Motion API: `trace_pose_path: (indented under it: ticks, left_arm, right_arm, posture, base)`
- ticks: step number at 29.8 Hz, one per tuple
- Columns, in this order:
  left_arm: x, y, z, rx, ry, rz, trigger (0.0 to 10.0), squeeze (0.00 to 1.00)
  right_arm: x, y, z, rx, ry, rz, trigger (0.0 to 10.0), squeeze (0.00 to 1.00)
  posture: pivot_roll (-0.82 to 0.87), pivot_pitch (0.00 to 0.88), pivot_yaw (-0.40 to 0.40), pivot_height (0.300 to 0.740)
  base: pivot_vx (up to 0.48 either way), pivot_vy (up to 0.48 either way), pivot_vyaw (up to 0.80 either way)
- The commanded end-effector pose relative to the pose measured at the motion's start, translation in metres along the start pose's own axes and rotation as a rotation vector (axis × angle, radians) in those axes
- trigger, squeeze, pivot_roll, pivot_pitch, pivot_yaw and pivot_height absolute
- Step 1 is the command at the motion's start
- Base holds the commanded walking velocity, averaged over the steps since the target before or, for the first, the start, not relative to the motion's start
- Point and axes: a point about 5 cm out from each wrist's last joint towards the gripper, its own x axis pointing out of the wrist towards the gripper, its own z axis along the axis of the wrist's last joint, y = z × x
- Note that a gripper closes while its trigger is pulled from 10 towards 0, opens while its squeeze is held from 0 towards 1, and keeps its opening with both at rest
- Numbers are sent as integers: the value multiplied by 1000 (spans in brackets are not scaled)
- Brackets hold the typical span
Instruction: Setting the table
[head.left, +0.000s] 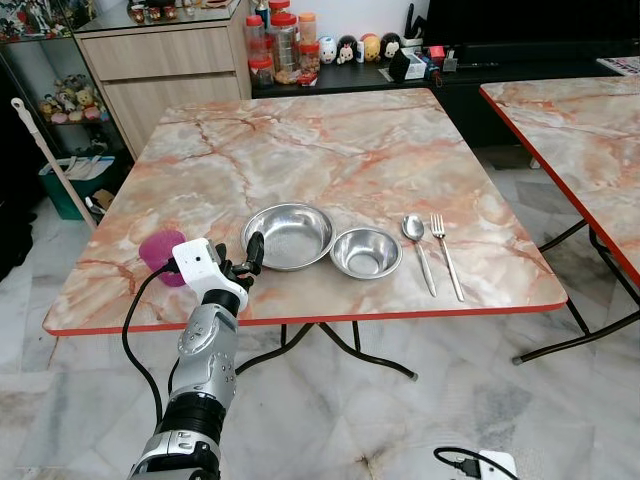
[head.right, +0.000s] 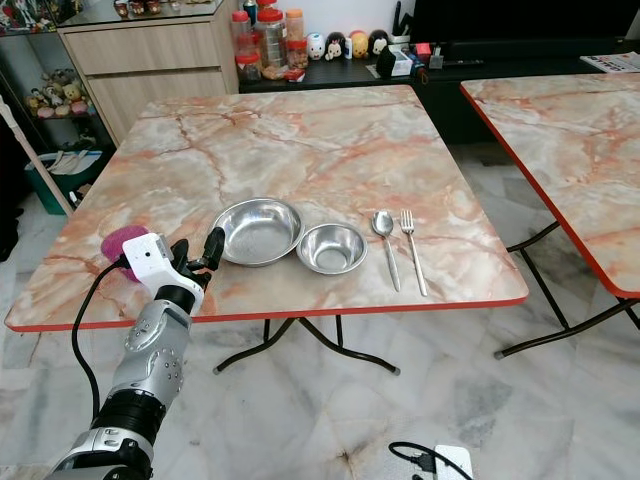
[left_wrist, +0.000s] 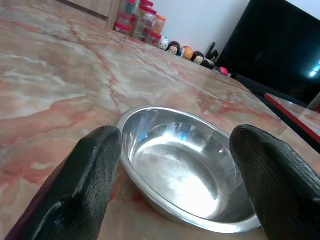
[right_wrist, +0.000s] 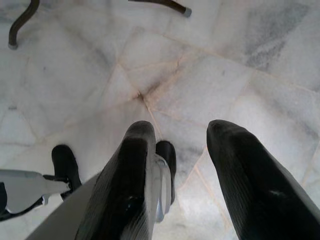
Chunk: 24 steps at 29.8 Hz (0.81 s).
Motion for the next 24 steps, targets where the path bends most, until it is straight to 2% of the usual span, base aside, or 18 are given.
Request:
trace_pose_path:
  ticks: [1,17,24]
  left_arm:
    - [2,-2,3,25,-4,-16,10000,0]
    - [3,0,7,26,-22,6,10000,0]
    - [1,3,9,30,-31,24,10000,0]
  right_arm:
    - [1,0,3,14,-14,-4,10000,0]
    - [3,4,11,18,-39,9,10000,0]
    - [5,12,13,17,-53,32,10000,0]
  posture:
    - [-151,0,61,740]
    - [-134,0,46,740]
    - [-125,0,43,740]
  base:
    - [315,0,0]
    - [343,0,0]
    - [339,0,0]
